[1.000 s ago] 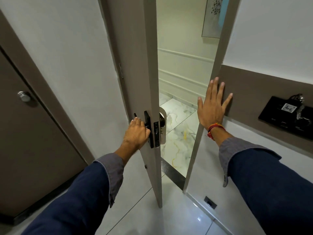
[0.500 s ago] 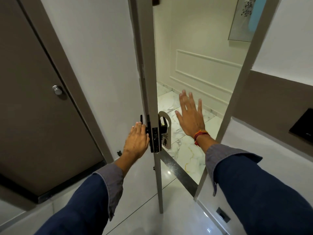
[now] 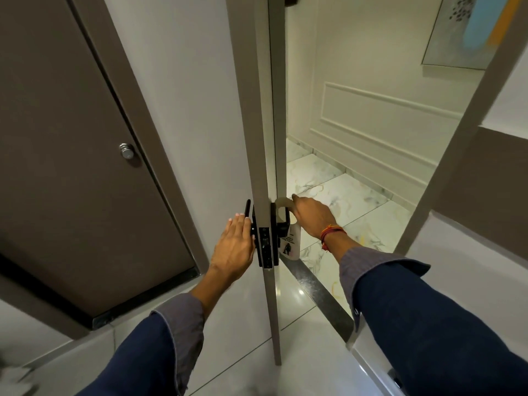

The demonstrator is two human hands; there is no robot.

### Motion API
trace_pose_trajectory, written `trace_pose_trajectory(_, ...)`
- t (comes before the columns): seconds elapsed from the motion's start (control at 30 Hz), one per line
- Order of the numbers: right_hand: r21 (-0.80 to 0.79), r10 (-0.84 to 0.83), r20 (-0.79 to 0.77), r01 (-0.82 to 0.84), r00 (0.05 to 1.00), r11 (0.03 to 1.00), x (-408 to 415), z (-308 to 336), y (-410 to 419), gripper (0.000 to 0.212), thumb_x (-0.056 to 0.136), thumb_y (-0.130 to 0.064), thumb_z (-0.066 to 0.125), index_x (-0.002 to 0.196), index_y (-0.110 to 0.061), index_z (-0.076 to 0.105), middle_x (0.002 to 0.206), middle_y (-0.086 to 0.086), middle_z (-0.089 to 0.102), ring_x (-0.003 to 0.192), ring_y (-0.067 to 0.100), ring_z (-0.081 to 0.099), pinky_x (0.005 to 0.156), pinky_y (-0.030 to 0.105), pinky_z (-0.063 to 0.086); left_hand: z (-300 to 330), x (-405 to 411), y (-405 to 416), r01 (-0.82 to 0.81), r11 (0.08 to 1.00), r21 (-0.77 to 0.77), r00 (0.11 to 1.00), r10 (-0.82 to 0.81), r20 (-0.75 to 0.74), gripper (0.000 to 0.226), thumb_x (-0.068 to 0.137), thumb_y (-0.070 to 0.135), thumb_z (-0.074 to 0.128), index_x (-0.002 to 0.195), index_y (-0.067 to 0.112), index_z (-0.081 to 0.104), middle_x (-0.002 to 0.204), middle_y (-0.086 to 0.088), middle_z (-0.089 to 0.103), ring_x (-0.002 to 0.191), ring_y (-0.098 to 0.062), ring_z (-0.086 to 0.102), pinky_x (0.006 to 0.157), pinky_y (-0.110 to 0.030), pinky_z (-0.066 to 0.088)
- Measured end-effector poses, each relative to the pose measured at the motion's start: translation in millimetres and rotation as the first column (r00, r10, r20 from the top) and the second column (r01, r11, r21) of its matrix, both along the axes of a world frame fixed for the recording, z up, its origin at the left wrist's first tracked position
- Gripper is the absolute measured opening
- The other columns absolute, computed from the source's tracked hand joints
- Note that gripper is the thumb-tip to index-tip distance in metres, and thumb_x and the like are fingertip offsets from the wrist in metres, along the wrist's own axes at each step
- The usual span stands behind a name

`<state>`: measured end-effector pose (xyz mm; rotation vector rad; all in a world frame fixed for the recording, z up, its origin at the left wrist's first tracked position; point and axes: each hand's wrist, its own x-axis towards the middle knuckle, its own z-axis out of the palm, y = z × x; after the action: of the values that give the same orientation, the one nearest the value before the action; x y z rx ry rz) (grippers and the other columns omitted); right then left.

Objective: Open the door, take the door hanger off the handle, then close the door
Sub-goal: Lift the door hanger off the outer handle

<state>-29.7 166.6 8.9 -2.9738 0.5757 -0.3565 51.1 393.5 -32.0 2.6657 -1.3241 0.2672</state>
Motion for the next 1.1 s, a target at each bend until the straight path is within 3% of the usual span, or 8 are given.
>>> trace_pose_trajectory(0.23, -0.004, -0.072, -0.035, 0.072, 0.997, 0.997, 32, 0, -3, 0.024, 0.106, -0.010, 0.046, 0.118, -0.004, 0.067, 0.109, 0.023, 0.071, 0.097, 0.043, 0.071, 0.073, 0.037, 0.051, -1, 14, 17, 0.077, 0.997, 0.009, 0.995, -0.077, 0.064, 0.059, 0.107, 0.038, 0.023, 0.155, 0.003, 0.021, 0.160, -0.020, 0.027, 0.150, -0.032, 0.024, 0.124, -0.043, 0.017)
trace_pose_trajectory(0.37, 0.062, -0.107, 0.005, 0.107, 0.994, 0.992, 41, 2, -9, 0.027, 0.106, -0.017, 0.049, 0.115, -0.005, 0.071, 0.109, 0.024, 0.072, 0.099, 0.045, 0.071, 0.078, 0.041, 0.056, 5, 14, 24, 0.169, 0.982, 0.083, 0.959, -0.183, 0.216, 0.057, 0.106, 0.038, 0.027, 0.144, -0.002, 0.044, 0.147, -0.025, 0.047, 0.139, -0.036, 0.045, 0.118, -0.047, 0.034)
trace_pose_trajectory(0.5, 0.185, -0.110, 0.048, 0.100, 0.993, 0.978, 37, 3, -21, 0.034, 0.105, -0.029, 0.053, 0.101, -0.005, 0.077, 0.104, 0.022, 0.075, 0.098, 0.046, 0.071, 0.072, 0.037, 0.049, 24, 7, 27, 0.395, 0.919, 0.017, 0.830, -0.364, 0.423, 0.042, 0.105, 0.031, 0.042, 0.090, 0.008, 0.074, 0.086, -0.014, 0.076, 0.079, -0.029, 0.073, 0.084, -0.044, 0.060)
trace_pose_trajectory(0.6, 0.271, -0.106, 0.051, 0.088, 0.993, 0.958, 30, 6, -30, 0.041, 0.103, -0.028, 0.055, 0.087, 0.003, 0.077, 0.137, 0.012, 0.070, 0.112, 0.038, 0.070, 0.085, 0.039, 0.055, 34, -16, 11, 0.595, 0.802, -0.056, 0.723, -0.504, 0.473, 0.039, 0.104, 0.027, 0.045, 0.072, 0.014, 0.064, 0.060, 0.000, 0.060, 0.048, -0.017, 0.056, 0.052, -0.029, 0.053)
trace_pose_trajectory(0.73, 0.351, -0.197, 0.101, 0.150, 0.975, 0.924, 12, 17, -45, 0.039, 0.094, -0.018, 0.060, 0.068, 0.008, 0.073, 0.149, 0.002, 0.063, 0.117, 0.031, 0.069, 0.085, 0.036, 0.052, 39, -50, -42, 0.553, 0.832, -0.036, 0.789, -0.510, 0.342, 0.040, 0.105, 0.036, 0.041, 0.081, 0.013, 0.064, 0.067, -0.003, 0.063, 0.049, -0.018, 0.057, 0.041, -0.028, 0.045)
trace_pose_trajectory(0.83, 0.430, -0.281, 0.129, 0.202, 0.951, 0.880, -14, 25, -59, 0.026, 0.086, -0.009, 0.061, 0.068, 0.008, 0.071, 0.131, 0.013, 0.074, 0.113, 0.034, 0.071, 0.090, 0.040, 0.057, 36, -59, -82, 0.363, 0.929, 0.072, 0.925, -0.368, 0.088, 0.050, 0.103, 0.052, 0.034, 0.094, 0.011, 0.060, 0.081, -0.007, 0.064, 0.061, -0.026, 0.063, 0.049, -0.034, 0.046)
trace_pose_trajectory(0.93, 0.568, -0.394, 0.167, 0.239, 0.904, 0.788, -50, 28, -71, 0.029, 0.089, -0.008, 0.059, 0.082, 0.016, 0.075, 0.104, 0.028, 0.079, 0.101, 0.038, 0.075, 0.089, 0.044, 0.060, 19, -67, -112, 0.320, 0.941, 0.108, 0.947, -0.315, -0.058, 0.059, 0.099, 0.062, 0.032, 0.098, 0.010, 0.058, 0.087, -0.009, 0.063, 0.070, -0.029, 0.064, 0.058, -0.038, 0.048)
trace_pose_trajectory(1.1, 0.733, -0.643, 0.198, 0.324, 0.740, 0.598, -126, 25, -87, 0.034, 0.090, -0.011, 0.061, 0.072, 0.014, 0.074, 0.070, 0.028, 0.074, 0.067, 0.040, 0.074, 0.074, 0.052, 0.065, -7, -112, -159, 0.456, 0.890, -0.003, 0.880, -0.451, -0.148, 0.023, 0.102, 0.021, 0.045, 0.093, 0.005, 0.060, 0.092, -0.018, 0.070, 0.082, -0.040, 0.068, 0.066, -0.042, 0.050)
